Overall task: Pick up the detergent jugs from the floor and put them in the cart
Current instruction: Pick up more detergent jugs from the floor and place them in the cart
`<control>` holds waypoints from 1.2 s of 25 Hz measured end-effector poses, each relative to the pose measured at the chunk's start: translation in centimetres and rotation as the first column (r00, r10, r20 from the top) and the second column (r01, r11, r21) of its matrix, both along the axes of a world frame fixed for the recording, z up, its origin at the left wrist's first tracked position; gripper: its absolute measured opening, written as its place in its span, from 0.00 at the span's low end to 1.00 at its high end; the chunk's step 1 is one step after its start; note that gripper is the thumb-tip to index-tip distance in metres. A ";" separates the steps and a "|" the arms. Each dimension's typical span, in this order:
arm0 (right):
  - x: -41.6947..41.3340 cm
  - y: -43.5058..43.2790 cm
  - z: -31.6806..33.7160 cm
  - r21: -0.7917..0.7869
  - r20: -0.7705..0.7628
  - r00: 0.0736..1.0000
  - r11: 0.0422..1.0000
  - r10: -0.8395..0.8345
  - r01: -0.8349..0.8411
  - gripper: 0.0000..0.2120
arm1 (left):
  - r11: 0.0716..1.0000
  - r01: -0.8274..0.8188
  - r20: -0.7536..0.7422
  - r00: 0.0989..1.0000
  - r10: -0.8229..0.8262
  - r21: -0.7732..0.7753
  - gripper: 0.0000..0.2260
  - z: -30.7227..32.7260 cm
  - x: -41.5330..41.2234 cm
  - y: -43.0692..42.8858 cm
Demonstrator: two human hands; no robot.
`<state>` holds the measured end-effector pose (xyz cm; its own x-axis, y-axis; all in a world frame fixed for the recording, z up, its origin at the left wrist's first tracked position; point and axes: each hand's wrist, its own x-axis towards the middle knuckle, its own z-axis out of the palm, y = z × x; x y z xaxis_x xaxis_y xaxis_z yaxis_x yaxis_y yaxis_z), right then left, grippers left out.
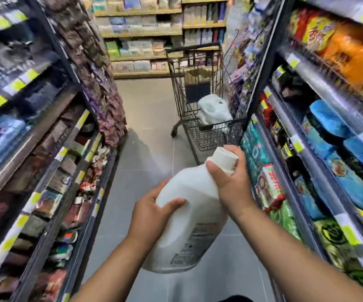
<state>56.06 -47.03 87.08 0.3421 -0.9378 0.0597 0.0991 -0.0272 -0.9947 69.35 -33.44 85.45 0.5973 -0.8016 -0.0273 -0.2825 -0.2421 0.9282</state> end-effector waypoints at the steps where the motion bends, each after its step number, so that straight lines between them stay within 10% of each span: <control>1: 0.6 -2.1 0.0 0.001 0.000 1.000 1.000 -0.029 0.029 0.22 | 1.000 0.024 -0.001 1.000 -0.024 0.003 0.19 0.2 0.9 -2.4; 30: 23.7 -63.2 -4.1 0.066 0.061 0.837 0.839 -0.543 0.540 0.28 | 0.828 0.530 0.114 0.825 -0.554 0.183 0.24 -0.9 29.2 -72.5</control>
<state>79.80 -110.25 82.98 -0.2251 -0.9742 0.0188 0.1552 -0.0548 -0.9864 98.58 -105.91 84.60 0.0730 -0.9918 -0.1051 -0.5435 -0.1279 0.8296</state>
